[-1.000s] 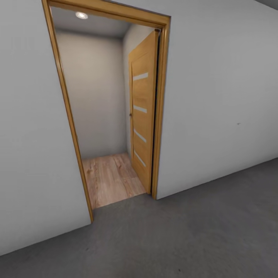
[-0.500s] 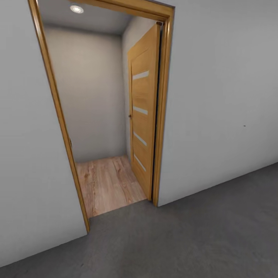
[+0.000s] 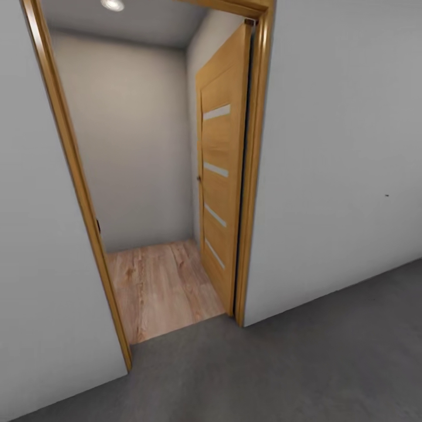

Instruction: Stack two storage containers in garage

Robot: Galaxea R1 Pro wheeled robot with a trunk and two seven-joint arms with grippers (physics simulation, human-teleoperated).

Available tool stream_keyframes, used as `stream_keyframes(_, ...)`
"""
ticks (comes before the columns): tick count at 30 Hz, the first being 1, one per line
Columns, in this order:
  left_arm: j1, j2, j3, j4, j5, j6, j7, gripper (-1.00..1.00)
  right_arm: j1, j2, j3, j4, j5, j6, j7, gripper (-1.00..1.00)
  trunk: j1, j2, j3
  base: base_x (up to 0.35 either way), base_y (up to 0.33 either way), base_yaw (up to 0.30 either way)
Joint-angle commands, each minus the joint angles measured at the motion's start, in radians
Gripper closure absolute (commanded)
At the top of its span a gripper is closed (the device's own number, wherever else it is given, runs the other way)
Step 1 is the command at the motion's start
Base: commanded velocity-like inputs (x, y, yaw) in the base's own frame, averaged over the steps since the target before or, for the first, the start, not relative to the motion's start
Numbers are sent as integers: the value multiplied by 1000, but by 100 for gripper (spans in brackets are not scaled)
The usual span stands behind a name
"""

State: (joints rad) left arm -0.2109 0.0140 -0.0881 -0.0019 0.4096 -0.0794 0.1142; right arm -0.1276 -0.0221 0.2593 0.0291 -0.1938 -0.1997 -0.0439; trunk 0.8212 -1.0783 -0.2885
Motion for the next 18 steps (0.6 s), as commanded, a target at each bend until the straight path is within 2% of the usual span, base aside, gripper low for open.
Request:
stream_keyframes(1,-1,0,-9,0,8,-2,2,-100,-1,0,9,3,-9,-6,-1,-100,1,-1,-1,320,0,198)
stream_keyframes(18,-1,0,-9,0,8,-3,2,-100,-1,0,9,3,-9,-6,0,-100,1,-1,-1,320,-12,250)
